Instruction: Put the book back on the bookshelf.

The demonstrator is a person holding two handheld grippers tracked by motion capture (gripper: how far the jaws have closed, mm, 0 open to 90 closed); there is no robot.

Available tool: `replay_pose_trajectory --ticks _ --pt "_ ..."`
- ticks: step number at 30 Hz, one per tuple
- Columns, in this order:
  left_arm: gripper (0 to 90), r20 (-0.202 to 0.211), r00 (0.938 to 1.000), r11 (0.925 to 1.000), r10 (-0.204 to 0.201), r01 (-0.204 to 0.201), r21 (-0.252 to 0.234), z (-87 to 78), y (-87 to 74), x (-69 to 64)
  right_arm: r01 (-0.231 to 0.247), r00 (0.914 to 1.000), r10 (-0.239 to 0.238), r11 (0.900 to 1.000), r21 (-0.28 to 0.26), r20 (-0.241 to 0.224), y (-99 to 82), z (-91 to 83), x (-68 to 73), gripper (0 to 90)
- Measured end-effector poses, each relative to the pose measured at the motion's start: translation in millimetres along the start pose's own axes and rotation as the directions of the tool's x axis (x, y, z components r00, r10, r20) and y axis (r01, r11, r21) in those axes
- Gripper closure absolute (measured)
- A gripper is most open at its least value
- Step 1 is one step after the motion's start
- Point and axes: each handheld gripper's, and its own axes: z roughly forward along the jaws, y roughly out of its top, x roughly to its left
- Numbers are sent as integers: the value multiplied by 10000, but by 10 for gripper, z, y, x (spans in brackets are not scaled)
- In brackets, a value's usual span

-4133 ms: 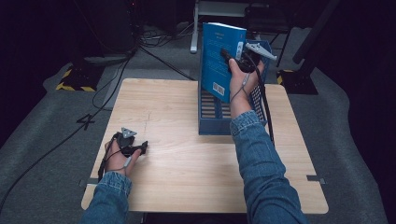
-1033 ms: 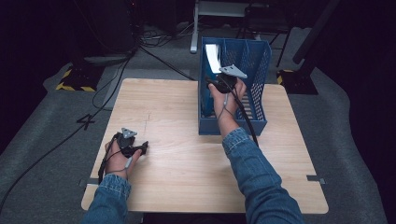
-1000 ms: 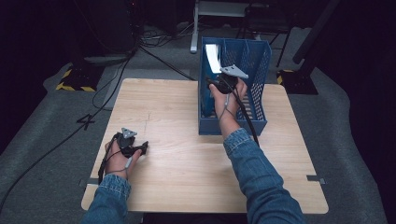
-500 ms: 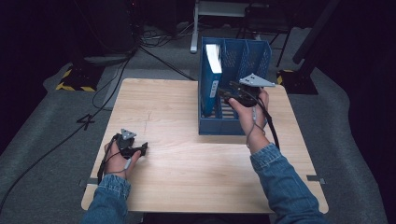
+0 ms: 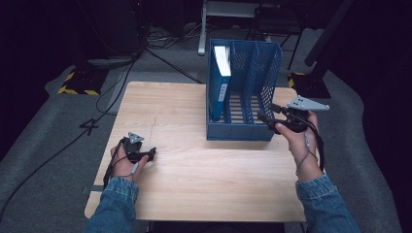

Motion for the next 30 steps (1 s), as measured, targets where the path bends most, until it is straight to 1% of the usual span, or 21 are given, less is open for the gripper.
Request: replay_pose_trajectory --ticks 2,3,5,7,8,9,11,12,13,14,15,16,17,18,19,21,22,24,26,28,30 --pt "279 3 10000 10000 -51 51 10 7 7 -9 169 9998 -167 9995 251 -55 -95 -67 -54 402" --pt "277 -13 10000 10000 -39 39 -12 11 9 -10 162 9998 -158 9994 313 -125 -156 -101 -83 401" --pt "277 7 10000 10000 -47 47 -7 12 10 -10 -77 9995 88 9993 357 -287 -288 -152 -138 401" --pt "276 -3 10000 10000 -45 45 -11 12 10 -10 -211 9988 237 9980 597 -436 -441 -182 -193 401" --pt "276 8 10000 10000 -49 49 -6 13 10 -10 -336 9985 367 9966 748 -400 -525 -188 -220 405" --pt "276 24 10000 10000 -24 24 -2 12 11 -8 -424 9983 458 9949 913 -358 -567 -183 -238 400" --pt "273 61 10000 10000 -26 26 1 12 11 -5 -375 9988 415 9893 1409 -262 -653 -179 -271 400" --pt "268 61 10000 10000 -26 26 1 12 11 -5 -458 9988 484 9865 1570 -127 -715 -187 -292 399" --pt "264 87 10000 10000 -7 7 14 13 11 -6 -579 9981 609 9823 1779 -115 -767 -190 -315 399" --pt "264 93 10000 10000 6 -6 18 13 11 -5 -579 9981 609 9823 1779 -115 -767 -190 -315 399" --pt "262 103 9999 10000 13 -13 19 13 11 -5 -765 9969 787 9753 2073 -27 -848 -186 -342 399" --pt "261 103 9999 10000 13 -13 19 13 11 -5 -765 9969 787 9753 2073 -27 -848 -186 -342 399" --pt "261 112 9999 10000 25 -25 26 13 12 -4 -778 9969 790 9729 2179 31 -876 -185 -352 399" --pt "261 118 9999 10000 27 -27 23 14 12 -4 -812 9967 809 9663 2442 113 -945 -177 -378 397" --pt "261 117 9999 10000 35 -36 25 14 12 -4 -812 9967 809 9663 2442 113 -945 -177 -378 397" --pt "261 106 9999 10000 20 -21 27 15 13 -5 -895 9958 914 9573 2748 59 -1015 -166 -404 391" --pt "260 109 9999 10000 26 -26 23 15 14 -5 -920 9955 951 9524 2908 35 -1047 -158 -414 387" --pt "260 112 9999 10000 30 -30 23 16 14 -5 -1022 9940 1089 9371 3339 -15 -1122 -133 -432 387" --pt "260 112 9999 10000 27 -27 22 16 14 -5 -1023 9941 1081 9229 3712 51 -1194 -109 -454 387" --pt "260 110 9999 10000 26 -26 21 16 14 -5 -1117 9933 1142 9134 3915 171 -1252 -93 -466 387" --pt "260 110 9999 10000 30 -30 24 15 14 -5 -1123 9933 1138 9070 4059 204 -1318 -73 -492 387"
